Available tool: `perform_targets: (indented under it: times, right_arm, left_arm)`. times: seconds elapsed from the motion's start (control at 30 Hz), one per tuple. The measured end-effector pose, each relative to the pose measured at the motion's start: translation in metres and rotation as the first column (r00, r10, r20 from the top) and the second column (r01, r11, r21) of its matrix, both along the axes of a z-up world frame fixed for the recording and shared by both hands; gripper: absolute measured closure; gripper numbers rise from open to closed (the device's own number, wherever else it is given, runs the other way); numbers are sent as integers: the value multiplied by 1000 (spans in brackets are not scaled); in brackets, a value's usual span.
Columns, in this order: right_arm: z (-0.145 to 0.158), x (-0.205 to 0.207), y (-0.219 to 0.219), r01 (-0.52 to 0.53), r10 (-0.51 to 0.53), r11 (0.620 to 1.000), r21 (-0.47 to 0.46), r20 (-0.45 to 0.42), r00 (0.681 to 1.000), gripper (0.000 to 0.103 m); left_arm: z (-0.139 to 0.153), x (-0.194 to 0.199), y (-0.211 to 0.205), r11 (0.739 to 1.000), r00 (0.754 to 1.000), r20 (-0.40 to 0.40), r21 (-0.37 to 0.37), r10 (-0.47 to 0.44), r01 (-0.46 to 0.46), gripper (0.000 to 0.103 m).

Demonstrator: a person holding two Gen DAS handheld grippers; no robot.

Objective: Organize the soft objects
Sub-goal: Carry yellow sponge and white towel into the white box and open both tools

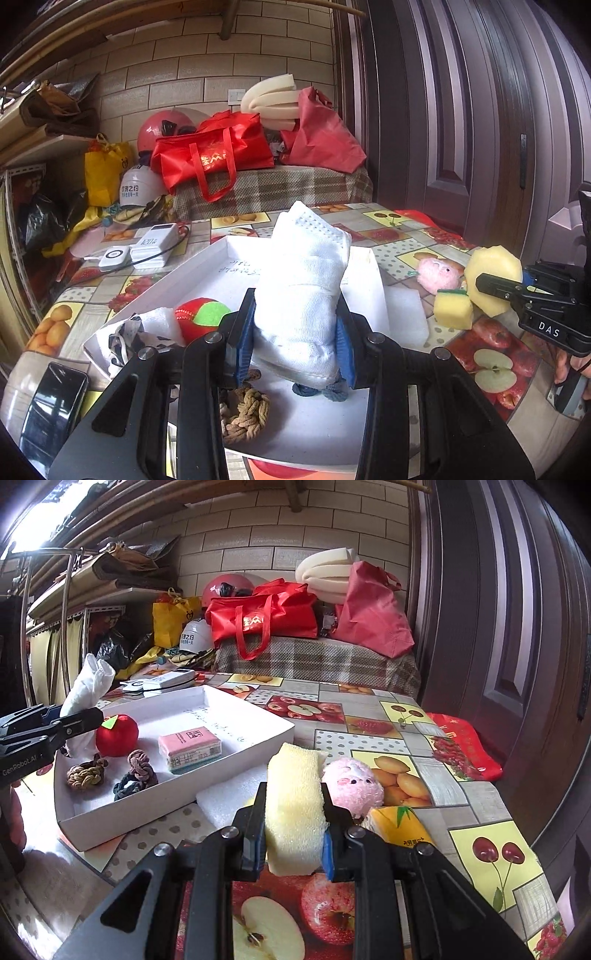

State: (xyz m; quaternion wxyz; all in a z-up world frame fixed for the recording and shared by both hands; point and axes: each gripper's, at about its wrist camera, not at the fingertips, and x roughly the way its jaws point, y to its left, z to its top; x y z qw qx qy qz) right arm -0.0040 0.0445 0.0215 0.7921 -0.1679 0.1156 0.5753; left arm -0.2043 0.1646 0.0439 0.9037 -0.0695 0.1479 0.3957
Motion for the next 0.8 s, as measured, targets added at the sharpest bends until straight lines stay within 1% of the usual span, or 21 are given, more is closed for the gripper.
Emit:
perform_targets:
  times: [0.1, 0.27, 0.33, 0.43, 0.5, 0.67, 0.8]
  right_arm:
    - [-1, -13, 6, -31, 31, 1000, -5, 20, 999, 81]
    - [-1, -22, 19, -68, 68, 998, -4, -21, 997, 81]
    - [-1, -28, 23, -81, 81, 997, -2, -14, 997, 81]
    - [0, -36, 25, -94, 94, 995, 17, 0, 996, 81]
    - [1, -38, 26, -103, 103, 994, 33, -10, 995, 81]
    - [2, -40, 39, -138, 143, 988, 63, -84, 986, 81]
    - [2, -42, 55, -176, 187, 981, 77, -173, 967, 81]
  left_arm:
    - [0, 0, 2, 1000, 1000, -9, 8, 7, -6, 66]
    - [0, -5, 10, 999, 999, -10, 14, 39, -39, 66]
    - [0, -8, 15, 998, 998, -8, 14, 59, -58, 66]
    - [-1, -17, 26, 995, 995, 9, -7, 103, -103, 66]
    - [-1, -20, 32, 993, 993, 20, -28, 119, -118, 66]
    - [-3, -20, 39, 991, 992, 18, -48, 123, -122, 66]
    - [-3, -16, 43, 992, 993, 1, -54, 116, -116, 66]
